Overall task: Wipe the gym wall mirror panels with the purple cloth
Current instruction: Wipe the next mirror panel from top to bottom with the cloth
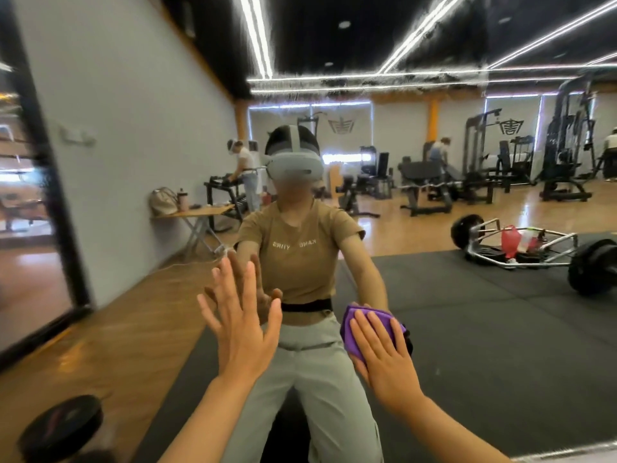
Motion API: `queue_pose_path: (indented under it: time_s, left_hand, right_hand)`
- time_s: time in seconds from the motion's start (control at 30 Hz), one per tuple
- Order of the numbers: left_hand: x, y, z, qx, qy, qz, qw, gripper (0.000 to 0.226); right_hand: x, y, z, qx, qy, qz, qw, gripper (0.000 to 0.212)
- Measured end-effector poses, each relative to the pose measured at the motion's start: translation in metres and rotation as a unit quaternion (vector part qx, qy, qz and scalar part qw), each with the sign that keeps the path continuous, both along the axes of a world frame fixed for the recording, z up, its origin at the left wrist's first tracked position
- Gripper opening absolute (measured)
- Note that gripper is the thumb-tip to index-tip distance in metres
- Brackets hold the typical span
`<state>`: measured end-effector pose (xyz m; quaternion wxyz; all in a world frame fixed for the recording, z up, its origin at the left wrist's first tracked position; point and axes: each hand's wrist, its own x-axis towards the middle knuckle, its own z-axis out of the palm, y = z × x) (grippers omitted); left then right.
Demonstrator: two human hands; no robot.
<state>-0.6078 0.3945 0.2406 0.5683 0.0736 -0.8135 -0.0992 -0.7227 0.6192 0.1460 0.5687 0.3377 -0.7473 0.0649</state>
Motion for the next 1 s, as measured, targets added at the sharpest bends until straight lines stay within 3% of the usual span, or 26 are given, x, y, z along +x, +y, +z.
queue_pose_path:
  time_s: [0.13,0.3,0.4,0.47,0.63,0.87,1.0]
  left_hand:
    - [-0.009,0.012,0.002,-0.001,-0.043,0.008,0.999,0.082]
    - [-0.015,0.011,0.000,-0.005,-0.055,0.044,0.997,0.088]
    - [-0.016,0.012,-0.001,-0.006,-0.052,0.051,0.997,0.090]
    - [-0.015,0.012,0.000,-0.006,-0.051,0.054,0.997,0.090]
    - [-0.012,0.012,0.003,-0.004,-0.054,0.051,0.997,0.087]
    - [-0.010,0.012,0.004,-0.001,-0.073,0.055,0.996,0.094]
    - [-0.010,0.013,0.005,-0.015,-0.089,0.077,0.993,0.103]
  right_hand:
    - [-0.004,0.000,0.030,-0.032,0.005,0.002,0.999,0.058]
    - [-0.016,-0.001,0.168,-0.165,-0.017,0.024,0.986,0.060]
    - [-0.025,0.010,0.243,-0.177,-0.011,0.026,0.984,0.063]
    - [-0.029,0.014,0.260,-0.181,-0.017,0.030,0.983,0.063]
    - [-0.028,0.008,0.200,-0.208,0.021,0.045,0.977,0.060]
    - [-0.021,0.033,0.014,-0.072,-0.007,-0.005,0.997,0.062]
    - [-0.022,0.041,-0.007,-0.061,-0.028,-0.015,0.998,0.060]
